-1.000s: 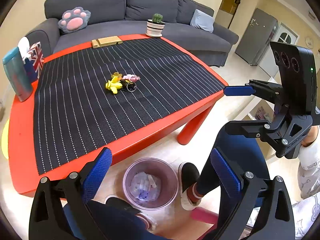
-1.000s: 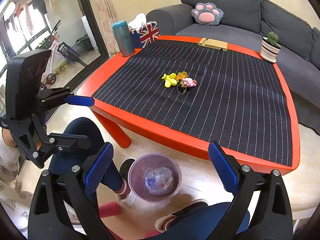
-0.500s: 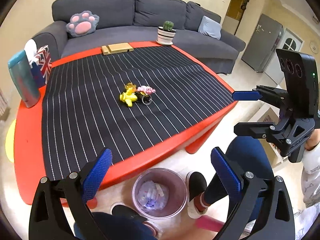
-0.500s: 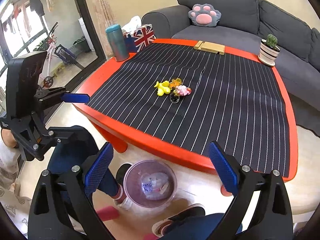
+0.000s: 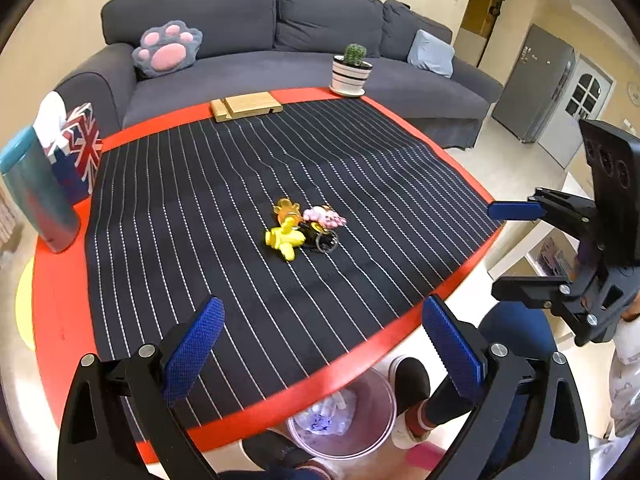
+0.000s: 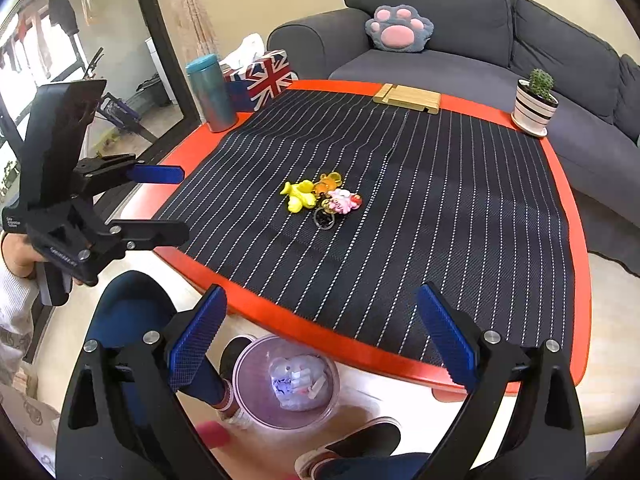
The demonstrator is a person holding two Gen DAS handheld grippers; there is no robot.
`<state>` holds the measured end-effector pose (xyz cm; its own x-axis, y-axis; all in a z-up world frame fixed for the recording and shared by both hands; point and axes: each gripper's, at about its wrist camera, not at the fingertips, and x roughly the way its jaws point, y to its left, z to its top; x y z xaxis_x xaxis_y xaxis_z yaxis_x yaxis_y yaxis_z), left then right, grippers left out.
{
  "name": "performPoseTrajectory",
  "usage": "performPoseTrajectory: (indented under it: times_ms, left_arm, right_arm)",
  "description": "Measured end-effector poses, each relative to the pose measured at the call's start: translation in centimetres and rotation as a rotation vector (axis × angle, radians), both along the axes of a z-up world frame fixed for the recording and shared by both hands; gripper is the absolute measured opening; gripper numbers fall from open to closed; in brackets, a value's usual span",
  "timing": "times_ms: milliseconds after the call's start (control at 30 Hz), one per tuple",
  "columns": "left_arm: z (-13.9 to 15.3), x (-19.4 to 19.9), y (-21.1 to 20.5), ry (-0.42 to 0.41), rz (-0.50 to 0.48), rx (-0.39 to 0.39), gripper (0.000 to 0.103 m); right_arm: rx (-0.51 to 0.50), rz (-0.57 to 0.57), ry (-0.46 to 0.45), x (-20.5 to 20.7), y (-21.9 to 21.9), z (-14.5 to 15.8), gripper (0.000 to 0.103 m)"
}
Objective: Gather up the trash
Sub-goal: 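Move both open tools back to the keychain toys on the mat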
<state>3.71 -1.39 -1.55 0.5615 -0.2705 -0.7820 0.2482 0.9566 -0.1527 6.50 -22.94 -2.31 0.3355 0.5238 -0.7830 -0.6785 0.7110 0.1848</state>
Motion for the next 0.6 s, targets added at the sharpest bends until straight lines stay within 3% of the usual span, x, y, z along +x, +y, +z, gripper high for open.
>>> performPoseTrajectory:
  times_ms: [600]
  left_arm:
    - [-3.6, 7.5, 0.2, 0.078, -0.014, 0.084, 0.095]
  right_arm:
    - [-0.015, -0.037, 0.032, 3.0, -0.4, -1.0, 0.094]
